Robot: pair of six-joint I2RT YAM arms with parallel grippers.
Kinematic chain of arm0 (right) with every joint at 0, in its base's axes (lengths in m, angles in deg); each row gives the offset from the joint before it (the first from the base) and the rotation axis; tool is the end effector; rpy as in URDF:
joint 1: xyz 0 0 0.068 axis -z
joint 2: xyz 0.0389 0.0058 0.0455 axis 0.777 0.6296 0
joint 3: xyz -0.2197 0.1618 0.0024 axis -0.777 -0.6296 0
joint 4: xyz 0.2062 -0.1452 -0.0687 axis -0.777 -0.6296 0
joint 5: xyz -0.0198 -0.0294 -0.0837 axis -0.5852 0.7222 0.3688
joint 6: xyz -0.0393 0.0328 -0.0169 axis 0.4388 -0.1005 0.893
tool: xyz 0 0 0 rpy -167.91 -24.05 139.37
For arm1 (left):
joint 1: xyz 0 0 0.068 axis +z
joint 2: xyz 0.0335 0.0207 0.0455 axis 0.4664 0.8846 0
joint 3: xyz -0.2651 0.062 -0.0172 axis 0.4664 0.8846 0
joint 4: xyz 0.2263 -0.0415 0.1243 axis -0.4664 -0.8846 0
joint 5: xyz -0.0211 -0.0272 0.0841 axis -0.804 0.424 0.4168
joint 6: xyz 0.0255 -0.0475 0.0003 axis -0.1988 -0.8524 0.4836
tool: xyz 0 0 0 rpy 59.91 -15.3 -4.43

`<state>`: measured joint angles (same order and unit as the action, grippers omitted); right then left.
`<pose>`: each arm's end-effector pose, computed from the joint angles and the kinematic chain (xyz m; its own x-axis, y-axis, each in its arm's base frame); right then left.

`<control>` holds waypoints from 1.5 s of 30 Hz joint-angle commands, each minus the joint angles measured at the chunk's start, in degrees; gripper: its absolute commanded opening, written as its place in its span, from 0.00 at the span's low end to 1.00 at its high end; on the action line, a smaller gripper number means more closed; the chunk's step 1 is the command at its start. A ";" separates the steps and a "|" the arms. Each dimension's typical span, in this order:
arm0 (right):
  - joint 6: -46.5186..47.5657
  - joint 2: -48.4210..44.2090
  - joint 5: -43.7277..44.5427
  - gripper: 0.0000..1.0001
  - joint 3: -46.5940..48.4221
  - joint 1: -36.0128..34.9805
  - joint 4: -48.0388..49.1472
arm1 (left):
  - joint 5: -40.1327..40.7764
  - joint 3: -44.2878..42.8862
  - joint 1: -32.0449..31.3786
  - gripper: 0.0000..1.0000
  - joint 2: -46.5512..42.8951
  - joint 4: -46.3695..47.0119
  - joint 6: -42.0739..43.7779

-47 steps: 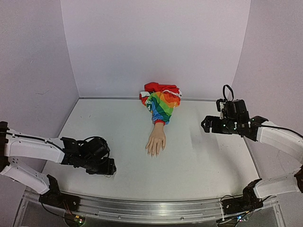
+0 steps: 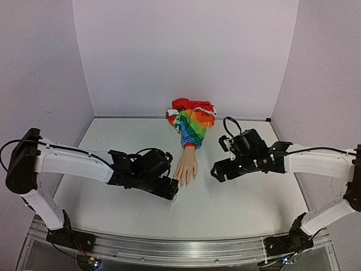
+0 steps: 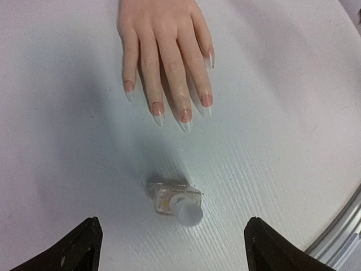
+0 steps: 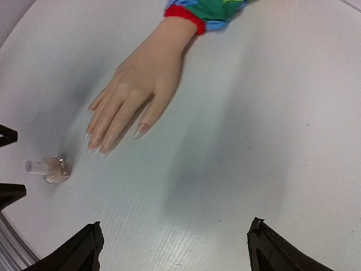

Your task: Paint the nails

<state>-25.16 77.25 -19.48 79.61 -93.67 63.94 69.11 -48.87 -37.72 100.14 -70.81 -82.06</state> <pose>0.2091 0.1956 0.2350 -0.6912 -0.2786 -0.6668 -0.5438 0.8082 0.2260 0.1487 -0.3097 0.1913 -0.7795 0.3182 -0.5395 0.4816 0.8552 -0.1914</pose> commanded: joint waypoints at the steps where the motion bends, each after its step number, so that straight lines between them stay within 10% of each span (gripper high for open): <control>1: 2.72 6.60 -1.18 0.86 7.28 -8.71 1.31 | 4.17 5.16 2.17 0.92 -12.64 -2.53 -2.40; 12: 6.54 24.58 -2.47 0.61 22.72 -22.71 4.18 | 6.88 17.67 12.74 0.97 -33.66 -1.51 -4.93; 45: 5.35 36.75 5.25 0.39 30.63 -22.71 -1.38 | 5.90 19.33 12.86 0.98 -35.38 -1.65 -5.64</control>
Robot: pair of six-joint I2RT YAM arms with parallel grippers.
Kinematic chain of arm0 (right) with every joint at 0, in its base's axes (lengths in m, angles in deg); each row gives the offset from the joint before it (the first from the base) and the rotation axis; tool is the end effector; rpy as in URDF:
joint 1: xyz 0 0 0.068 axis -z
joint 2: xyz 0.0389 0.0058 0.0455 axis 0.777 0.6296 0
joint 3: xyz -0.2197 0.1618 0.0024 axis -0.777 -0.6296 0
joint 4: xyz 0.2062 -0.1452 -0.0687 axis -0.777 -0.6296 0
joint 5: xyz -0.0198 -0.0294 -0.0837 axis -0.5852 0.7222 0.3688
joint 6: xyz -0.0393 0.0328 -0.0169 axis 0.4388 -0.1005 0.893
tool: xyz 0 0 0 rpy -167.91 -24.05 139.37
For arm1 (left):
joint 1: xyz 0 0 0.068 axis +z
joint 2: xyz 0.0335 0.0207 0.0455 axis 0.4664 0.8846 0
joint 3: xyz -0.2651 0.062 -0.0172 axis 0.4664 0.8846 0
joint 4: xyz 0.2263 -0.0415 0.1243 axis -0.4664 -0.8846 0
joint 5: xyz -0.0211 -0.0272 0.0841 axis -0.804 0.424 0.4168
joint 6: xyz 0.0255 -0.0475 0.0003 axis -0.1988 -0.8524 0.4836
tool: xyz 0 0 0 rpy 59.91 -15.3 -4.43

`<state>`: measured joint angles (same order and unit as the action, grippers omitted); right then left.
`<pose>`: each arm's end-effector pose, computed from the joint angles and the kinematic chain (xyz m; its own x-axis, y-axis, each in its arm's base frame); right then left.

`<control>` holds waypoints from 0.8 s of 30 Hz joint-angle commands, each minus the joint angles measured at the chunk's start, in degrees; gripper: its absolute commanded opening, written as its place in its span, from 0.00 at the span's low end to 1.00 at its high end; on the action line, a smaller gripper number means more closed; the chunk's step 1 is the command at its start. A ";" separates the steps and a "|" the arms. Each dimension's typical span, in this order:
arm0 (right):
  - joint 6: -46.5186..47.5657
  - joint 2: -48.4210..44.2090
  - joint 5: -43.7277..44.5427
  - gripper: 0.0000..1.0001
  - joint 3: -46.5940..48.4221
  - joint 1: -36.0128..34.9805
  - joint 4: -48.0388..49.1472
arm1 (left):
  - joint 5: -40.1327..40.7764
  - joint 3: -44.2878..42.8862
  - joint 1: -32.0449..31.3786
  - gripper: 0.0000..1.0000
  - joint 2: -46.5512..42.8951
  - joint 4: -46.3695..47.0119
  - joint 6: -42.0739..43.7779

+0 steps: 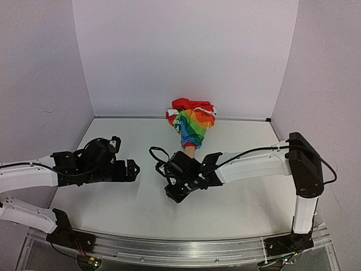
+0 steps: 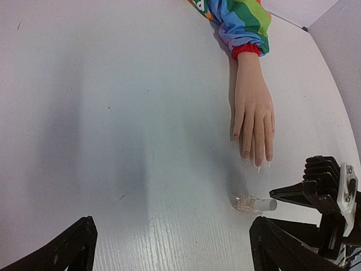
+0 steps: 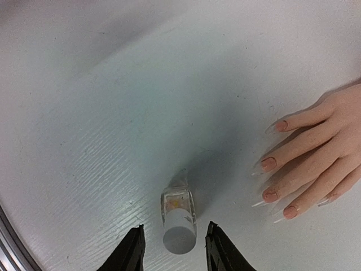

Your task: Paint the nails

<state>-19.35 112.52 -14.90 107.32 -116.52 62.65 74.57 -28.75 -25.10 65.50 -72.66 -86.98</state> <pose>0.1759 0.3846 0.1772 -0.4808 -0.6578 -0.5798 -0.8369 0.5415 0.0797 0.1427 -0.1717 0.2392 -0.7359 -0.0686 -0.6736 0.2073 0.9242 -0.3207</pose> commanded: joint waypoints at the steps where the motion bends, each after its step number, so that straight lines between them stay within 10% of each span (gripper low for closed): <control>1: -0.54 1.66 0.91 0.38 3.13 0.10 -0.09 | 0.38 -0.71 0.25 0.98 -0.76 0.19 -0.76; 18: -1.25 -4.03 -0.02 0.00 -0.14 0.90 -0.02 | -6.89 2.93 0.25 0.98 -2.22 10.09 1.90; 24: 1.66 -18.04 -20.40 0.00 -8.89 7.91 1.79 | -27.19 11.18 0.25 0.93 -2.29 33.48 9.74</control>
<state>-20.10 105.85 -21.11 101.84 -113.54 63.05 63.15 -21.96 -24.95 63.75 -58.55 -83.86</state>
